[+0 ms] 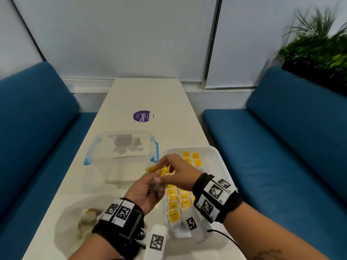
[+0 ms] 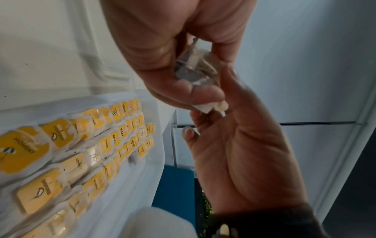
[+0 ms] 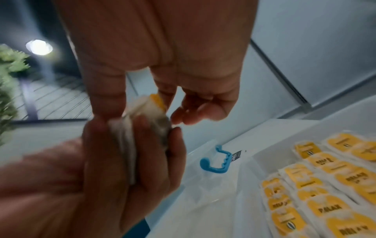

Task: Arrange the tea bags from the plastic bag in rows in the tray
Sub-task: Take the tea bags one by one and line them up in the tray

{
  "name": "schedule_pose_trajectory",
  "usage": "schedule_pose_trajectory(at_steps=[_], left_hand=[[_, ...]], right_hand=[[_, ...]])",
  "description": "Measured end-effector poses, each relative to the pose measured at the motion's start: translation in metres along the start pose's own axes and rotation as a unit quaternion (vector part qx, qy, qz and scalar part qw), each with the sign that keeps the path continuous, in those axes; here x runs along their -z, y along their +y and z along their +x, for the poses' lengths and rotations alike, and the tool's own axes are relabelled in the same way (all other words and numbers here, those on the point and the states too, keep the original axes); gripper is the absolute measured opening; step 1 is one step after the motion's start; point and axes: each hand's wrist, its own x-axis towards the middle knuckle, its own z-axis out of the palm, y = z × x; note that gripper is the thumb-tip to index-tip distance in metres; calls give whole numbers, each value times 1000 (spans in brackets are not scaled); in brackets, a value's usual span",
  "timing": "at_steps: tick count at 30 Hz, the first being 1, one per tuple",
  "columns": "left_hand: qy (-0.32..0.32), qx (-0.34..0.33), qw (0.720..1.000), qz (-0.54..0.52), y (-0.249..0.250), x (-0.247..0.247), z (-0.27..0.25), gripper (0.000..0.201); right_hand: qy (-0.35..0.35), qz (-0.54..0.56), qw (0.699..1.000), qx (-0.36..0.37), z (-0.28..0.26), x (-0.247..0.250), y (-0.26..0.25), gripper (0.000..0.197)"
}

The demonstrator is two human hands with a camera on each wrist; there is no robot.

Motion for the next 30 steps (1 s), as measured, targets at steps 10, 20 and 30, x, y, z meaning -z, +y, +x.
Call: schedule_pose_trajectory(at_steps=[10,20,30], left_hand=[[19,15,999,44,2,-3,3,25],[3,33,993,115,2,-11,-4,11],[35,44,997,47,14,1,9,12]], right_hand=[[29,129,990,-53,-11,15,15,25],[-27,41,999,7,-10,28,11,28],[162,98,979,-73,10,61,47,20]])
